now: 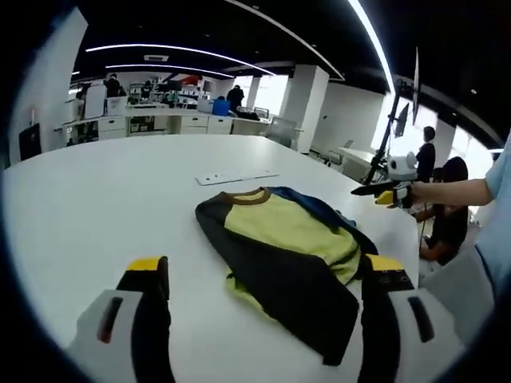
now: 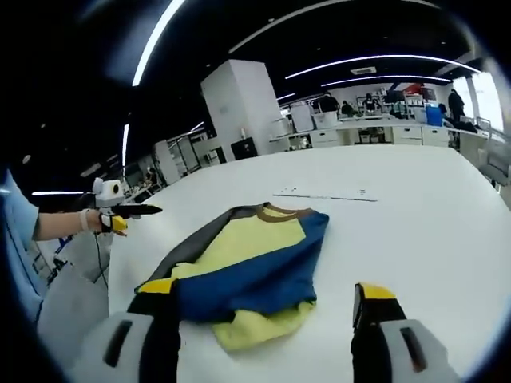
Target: Fold the garment on the visible template until the final outline fits inside the template.
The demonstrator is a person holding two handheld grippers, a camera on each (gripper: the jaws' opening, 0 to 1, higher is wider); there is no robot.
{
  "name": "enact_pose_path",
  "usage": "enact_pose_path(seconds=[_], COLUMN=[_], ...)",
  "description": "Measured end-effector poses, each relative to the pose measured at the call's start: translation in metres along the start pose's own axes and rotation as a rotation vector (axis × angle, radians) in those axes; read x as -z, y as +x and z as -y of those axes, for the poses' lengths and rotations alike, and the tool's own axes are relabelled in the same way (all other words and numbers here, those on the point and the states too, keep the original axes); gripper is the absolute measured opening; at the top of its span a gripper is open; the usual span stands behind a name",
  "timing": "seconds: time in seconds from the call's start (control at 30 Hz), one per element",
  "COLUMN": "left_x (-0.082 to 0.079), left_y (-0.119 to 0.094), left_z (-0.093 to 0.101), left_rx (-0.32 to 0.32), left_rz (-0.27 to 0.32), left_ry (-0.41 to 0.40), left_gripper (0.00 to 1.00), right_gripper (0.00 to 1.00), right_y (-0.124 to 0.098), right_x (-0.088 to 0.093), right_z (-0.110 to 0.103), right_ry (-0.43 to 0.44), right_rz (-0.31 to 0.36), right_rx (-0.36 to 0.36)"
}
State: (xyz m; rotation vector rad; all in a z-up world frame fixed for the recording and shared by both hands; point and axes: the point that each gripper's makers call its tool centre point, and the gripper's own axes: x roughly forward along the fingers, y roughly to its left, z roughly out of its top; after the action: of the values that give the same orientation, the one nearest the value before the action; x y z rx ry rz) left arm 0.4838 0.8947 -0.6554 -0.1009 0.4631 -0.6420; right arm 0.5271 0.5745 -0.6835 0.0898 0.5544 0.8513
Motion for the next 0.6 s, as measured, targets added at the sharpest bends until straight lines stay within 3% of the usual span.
enact_pose_path(seconds=[0.37, 0.6], left_x=[0.006, 0.006], left_y=[-0.019, -0.024], left_z=[0.01, 0.012], left_rx=[-0.001, -0.003], left_rz=[0.023, 0.03], left_ry=[-0.009, -0.007], left_gripper=[0.99, 0.99], right_gripper=[0.9, 0.88], right_y=[-0.019, -0.02], right_x=[0.013, 0.026], right_z=[-0.028, -0.031], right_ry=[-0.004, 0.031], right_rz=[0.02, 0.023], right_rx=[-0.017, -0.014])
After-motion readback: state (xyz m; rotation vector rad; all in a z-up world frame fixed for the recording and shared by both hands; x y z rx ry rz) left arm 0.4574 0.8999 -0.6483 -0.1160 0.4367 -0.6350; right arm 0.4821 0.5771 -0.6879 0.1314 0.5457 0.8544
